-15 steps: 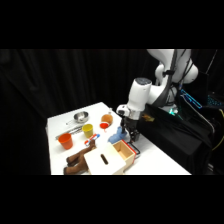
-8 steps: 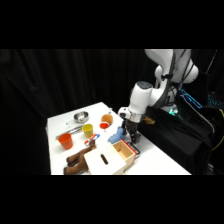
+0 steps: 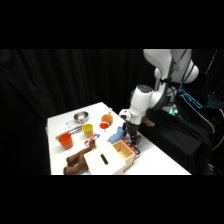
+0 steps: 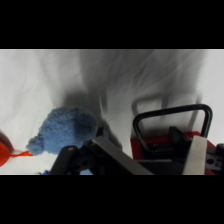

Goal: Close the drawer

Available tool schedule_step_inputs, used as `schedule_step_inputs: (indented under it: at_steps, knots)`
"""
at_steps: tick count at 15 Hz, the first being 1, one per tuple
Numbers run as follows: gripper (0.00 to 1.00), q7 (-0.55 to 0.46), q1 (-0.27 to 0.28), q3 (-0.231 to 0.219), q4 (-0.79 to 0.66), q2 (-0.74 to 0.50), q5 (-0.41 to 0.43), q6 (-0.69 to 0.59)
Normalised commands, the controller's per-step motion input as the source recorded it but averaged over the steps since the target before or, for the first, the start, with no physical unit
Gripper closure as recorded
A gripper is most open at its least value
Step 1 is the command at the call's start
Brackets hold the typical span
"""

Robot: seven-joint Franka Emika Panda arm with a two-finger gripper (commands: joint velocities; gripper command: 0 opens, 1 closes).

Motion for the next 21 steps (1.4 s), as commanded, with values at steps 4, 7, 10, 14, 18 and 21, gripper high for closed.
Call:
schedule_step_inputs:
  at_steps: [4, 7, 10, 14, 18, 21]
  knots:
    - [0.0, 0.17, 0.268, -0.273, 0.06, 0.19, -0.118, 0.3]
    - [0.0, 0.11, 0.244, -0.213, 0.08, 0.22, -0.03, 0.28]
    - [0.0, 0.04, 0.092, -0.031, 0.12, 0.14, 0.021, 0.11]
    - [0.0, -0.03, -0.083, 0.155, 0.16, -0.02, 0.029, -0.12]
    - [0.0, -0.16, -0.286, 0.345, 0.22, -0.04, 0.098, -0.3]
    - [0.0, -0.43, -0.535, 0.509, 0.31, 0.03, 0.265, -0.35]
